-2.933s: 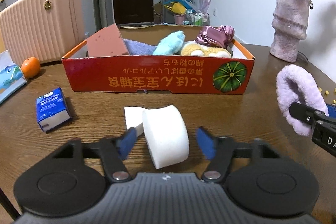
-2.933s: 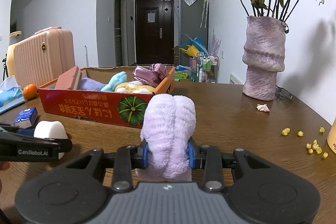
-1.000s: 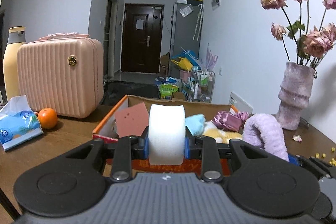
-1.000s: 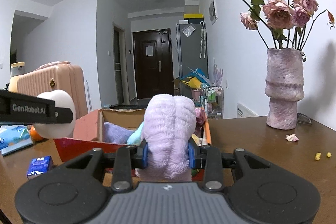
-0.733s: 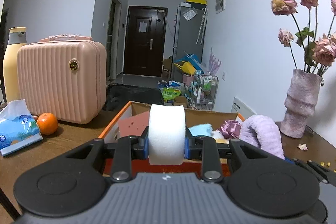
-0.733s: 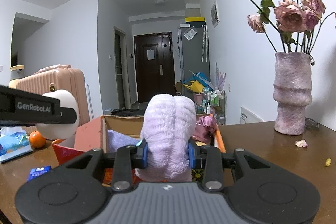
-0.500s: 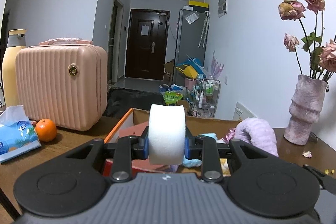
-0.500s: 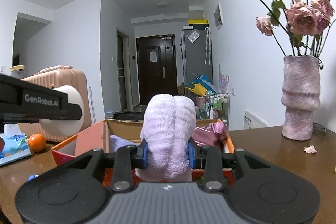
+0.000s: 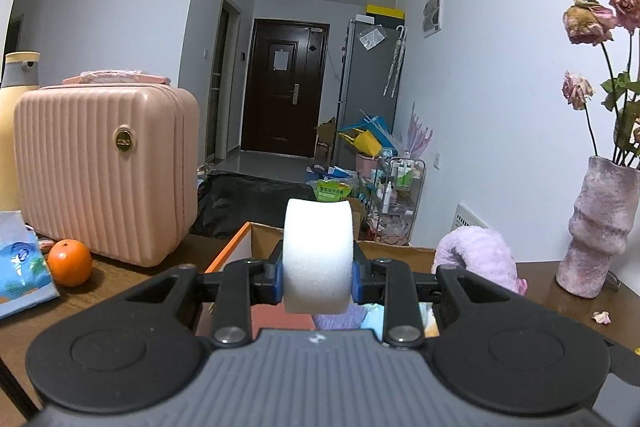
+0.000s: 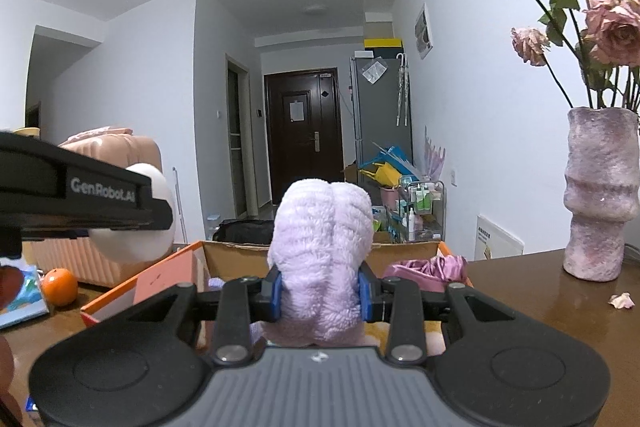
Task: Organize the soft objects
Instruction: 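Lift the lilac towel and white foam cylinder and carry both toward the box, then lower the right tool into the box and open it while the left tool releases the foam cylinder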
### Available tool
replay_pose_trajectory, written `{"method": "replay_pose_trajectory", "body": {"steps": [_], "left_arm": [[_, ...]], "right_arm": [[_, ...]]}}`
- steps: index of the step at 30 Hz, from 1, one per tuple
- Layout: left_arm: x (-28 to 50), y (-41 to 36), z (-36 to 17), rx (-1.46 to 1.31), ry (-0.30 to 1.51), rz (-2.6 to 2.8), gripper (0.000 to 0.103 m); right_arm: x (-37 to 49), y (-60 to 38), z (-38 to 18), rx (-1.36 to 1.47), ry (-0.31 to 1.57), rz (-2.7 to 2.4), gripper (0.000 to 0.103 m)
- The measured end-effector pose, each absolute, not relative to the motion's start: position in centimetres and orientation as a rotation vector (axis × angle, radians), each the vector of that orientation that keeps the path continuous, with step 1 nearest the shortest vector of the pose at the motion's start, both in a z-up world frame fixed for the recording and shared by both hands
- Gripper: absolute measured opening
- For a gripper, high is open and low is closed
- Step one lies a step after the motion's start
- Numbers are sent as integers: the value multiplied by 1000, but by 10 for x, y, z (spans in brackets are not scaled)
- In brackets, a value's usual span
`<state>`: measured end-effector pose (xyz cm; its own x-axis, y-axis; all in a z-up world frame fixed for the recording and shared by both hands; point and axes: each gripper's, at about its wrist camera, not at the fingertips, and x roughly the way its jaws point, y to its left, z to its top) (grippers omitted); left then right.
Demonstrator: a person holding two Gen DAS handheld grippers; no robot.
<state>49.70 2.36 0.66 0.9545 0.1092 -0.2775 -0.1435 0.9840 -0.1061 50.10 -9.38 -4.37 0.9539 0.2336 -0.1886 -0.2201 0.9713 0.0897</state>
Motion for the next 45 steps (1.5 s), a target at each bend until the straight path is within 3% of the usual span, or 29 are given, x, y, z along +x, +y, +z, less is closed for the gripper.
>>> {"method": "replay_pose_trajectory", "body": {"steps": [37,42,44,45], "left_arm": [[582,41,-18,-137,324,143,29],[582,41,-19,-128,323,140,30],[583,42,-19,-121,323,139,39],[582,41,-20,-117,323,143,54]], "right_arm": [[561,-81,-50,17,209,218,34],[563,-82,-50,20,221,220,39],[564,-82,-50,19,226,218,44],[564,-82,-50,18,227,217,47]]}}
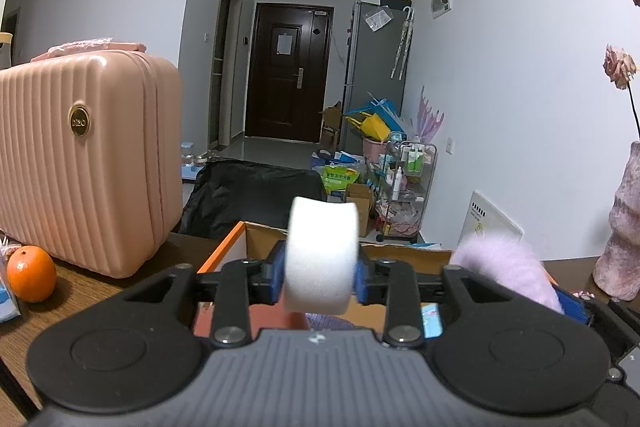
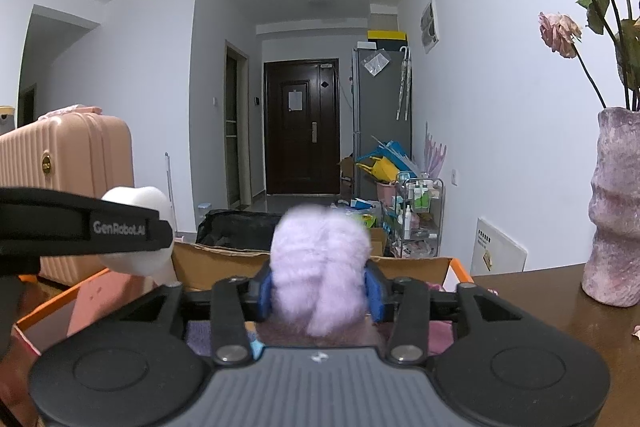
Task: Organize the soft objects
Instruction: 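Lower the right tool into the box and open it while the left tool releases the foam cylinder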
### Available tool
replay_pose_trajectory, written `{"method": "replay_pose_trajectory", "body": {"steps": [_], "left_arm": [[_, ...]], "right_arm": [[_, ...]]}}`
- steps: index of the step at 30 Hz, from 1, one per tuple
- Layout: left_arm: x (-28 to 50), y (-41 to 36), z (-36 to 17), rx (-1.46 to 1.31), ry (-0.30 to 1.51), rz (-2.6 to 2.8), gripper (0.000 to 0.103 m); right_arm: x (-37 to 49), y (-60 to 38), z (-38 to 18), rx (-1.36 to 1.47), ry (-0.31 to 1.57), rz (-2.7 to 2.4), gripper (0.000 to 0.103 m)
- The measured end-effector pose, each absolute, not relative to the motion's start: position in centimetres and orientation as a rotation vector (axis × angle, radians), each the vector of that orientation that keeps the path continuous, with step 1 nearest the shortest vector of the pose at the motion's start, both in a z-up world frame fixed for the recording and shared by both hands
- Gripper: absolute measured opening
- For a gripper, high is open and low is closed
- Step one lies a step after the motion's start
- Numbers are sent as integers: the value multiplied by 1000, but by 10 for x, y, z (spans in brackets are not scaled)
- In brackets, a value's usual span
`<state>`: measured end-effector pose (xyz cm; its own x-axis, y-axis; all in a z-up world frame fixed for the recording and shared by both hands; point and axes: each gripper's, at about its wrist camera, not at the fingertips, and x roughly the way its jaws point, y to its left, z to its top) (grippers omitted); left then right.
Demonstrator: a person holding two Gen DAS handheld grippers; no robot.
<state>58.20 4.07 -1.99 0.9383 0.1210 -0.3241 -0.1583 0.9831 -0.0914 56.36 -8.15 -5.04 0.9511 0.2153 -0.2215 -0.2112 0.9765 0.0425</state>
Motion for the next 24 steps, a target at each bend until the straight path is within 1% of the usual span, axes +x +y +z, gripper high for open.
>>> {"method": "replay_pose_trajectory", "body": {"steps": [1,2,3,4,5,6,7,24], "left_arm": [[582,40,-20,-118,324,145,62],[581,40,-20,-124,326,150,77],[581,41,-20,-135,325,158,87],[580,43,-20,-146,320,168,91],[578,45,-20,-150,312,179,103],[577,46,-19,-152,304,194,103],[575,47,-19,-155,293,211,103],[573,46,-22,-135,286,242,103]], "right_arm": [[564,-81,-50,16,230,213,50],[564,-82,-51,17,231,209,59],[564,-83,-51,21,228,207,68],[563,-84,-51,26,224,204,74],[561,-85,-51,29,220,199,89],[560,-86,-52,30,213,190,101],[558,-87,-52,28,204,176,103],[554,-91,-55,35,202,158,103]]}}
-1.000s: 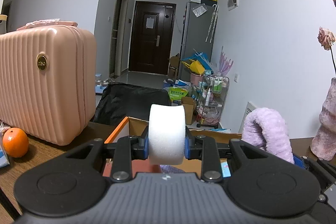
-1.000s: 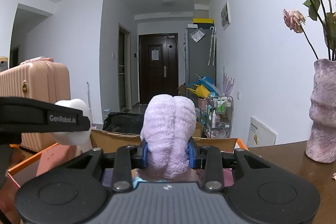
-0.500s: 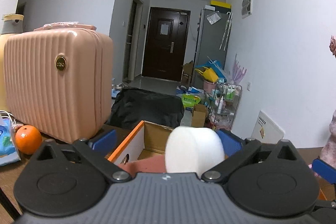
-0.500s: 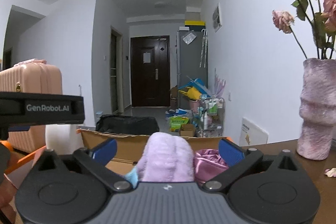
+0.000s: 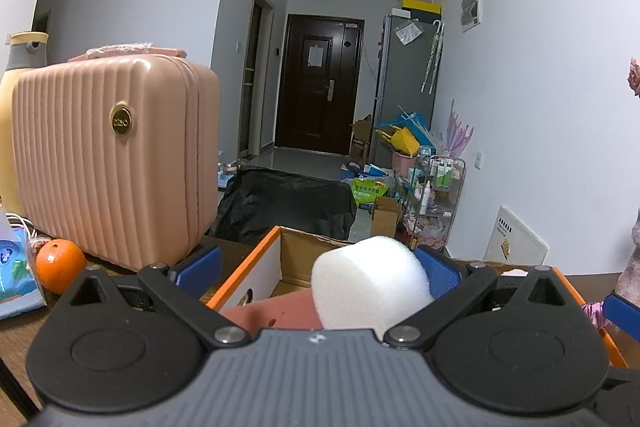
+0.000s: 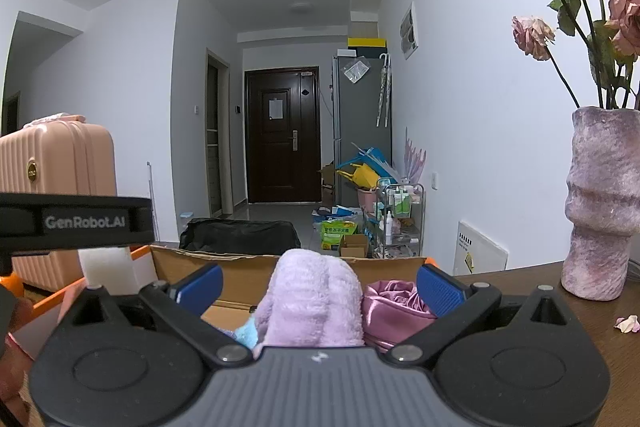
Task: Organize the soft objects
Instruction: 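Lower the right tool into the box and open it while the left tool releases the foam cylinder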
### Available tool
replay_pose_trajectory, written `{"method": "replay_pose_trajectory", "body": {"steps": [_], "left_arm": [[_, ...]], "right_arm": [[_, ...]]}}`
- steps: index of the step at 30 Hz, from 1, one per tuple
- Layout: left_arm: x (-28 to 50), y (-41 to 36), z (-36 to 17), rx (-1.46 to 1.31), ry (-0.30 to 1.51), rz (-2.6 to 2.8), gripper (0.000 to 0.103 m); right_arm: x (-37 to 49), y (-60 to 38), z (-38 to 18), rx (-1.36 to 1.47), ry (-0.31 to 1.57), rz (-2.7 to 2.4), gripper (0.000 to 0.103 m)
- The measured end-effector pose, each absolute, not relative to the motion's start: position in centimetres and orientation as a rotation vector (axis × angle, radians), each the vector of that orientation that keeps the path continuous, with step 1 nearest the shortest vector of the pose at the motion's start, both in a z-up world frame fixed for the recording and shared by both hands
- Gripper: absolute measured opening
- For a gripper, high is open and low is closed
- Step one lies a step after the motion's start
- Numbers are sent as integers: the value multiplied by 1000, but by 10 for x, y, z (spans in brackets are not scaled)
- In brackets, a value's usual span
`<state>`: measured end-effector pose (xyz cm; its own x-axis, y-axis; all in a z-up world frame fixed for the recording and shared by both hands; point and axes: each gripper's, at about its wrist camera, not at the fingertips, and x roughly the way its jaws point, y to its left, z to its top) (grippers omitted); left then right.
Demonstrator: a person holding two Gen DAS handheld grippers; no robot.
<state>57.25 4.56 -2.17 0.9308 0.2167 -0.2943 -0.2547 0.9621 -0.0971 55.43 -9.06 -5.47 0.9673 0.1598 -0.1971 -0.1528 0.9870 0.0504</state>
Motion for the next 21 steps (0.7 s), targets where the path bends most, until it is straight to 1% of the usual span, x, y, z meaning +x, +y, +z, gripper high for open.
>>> {"method": "replay_pose_trajectory", "body": {"steps": [21], "left_arm": [[545,54,-19,-147,289,195,103]], "right_arm": [[523,-93,-54,9,170,168,103]]}}
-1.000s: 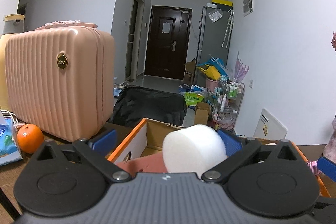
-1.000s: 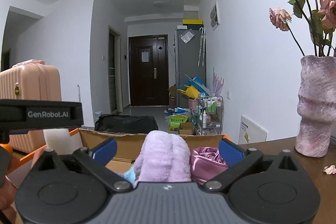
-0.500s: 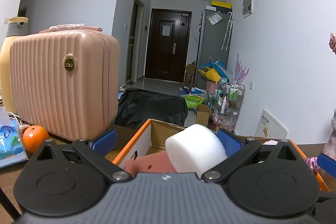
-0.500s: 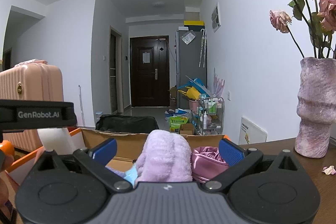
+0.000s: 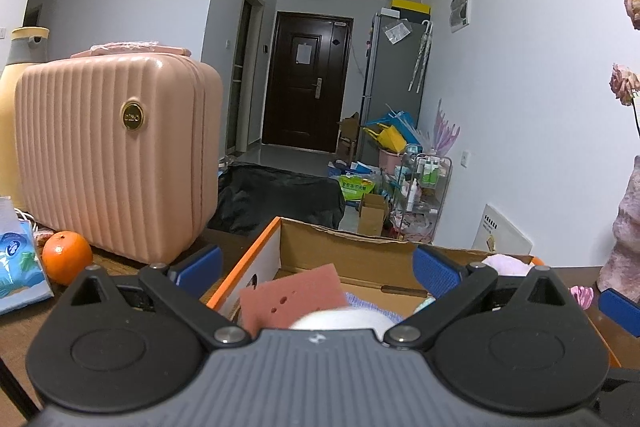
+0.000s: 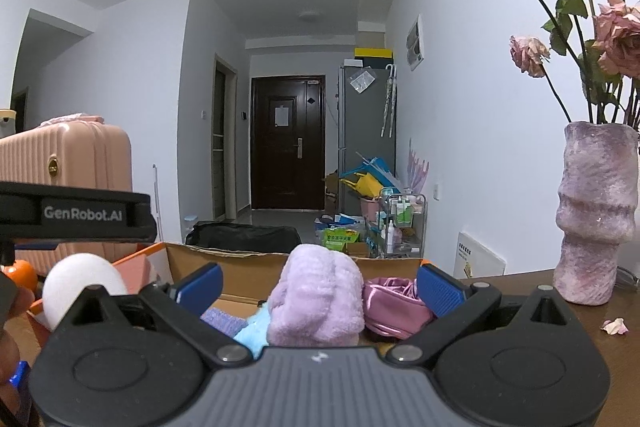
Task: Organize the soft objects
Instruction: 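Lower the right tool into the box and open it while the left tool releases the foam cylinder, then withdraw both tools from the box back over the table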
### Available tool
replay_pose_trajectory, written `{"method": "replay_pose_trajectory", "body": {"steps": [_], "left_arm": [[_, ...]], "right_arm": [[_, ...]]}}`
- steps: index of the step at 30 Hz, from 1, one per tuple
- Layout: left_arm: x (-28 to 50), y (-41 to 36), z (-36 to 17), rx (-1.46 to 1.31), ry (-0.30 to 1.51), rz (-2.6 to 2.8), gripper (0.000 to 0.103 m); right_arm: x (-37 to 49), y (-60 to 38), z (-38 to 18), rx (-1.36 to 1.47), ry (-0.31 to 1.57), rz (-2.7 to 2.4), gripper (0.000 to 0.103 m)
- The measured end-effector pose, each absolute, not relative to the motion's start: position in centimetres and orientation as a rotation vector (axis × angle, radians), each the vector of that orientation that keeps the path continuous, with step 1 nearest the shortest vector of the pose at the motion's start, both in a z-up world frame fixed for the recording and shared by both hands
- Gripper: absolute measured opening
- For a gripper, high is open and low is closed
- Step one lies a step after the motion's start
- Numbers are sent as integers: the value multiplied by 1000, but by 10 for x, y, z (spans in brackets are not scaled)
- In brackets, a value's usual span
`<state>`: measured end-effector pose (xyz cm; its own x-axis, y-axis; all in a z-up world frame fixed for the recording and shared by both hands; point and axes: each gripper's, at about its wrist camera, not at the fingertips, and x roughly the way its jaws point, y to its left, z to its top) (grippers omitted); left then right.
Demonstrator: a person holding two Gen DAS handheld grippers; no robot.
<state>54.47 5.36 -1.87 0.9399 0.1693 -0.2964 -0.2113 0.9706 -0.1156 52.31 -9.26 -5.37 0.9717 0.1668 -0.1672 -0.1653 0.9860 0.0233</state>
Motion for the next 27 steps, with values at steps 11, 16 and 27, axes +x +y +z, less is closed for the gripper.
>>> {"method": "replay_pose_trajectory", "body": {"steps": [11,16,27], "left_arm": [[525,60,-18,-151,298,201,103],[510,63,-19,-146,302,210,103],[473,69,-18,-123,306,229,103]], "right_arm": [[512,-95,-53,9,164,166,103],[501,-95,-53,5,162,169,103],[464,-92,-53,-5,166,182,103]]}}
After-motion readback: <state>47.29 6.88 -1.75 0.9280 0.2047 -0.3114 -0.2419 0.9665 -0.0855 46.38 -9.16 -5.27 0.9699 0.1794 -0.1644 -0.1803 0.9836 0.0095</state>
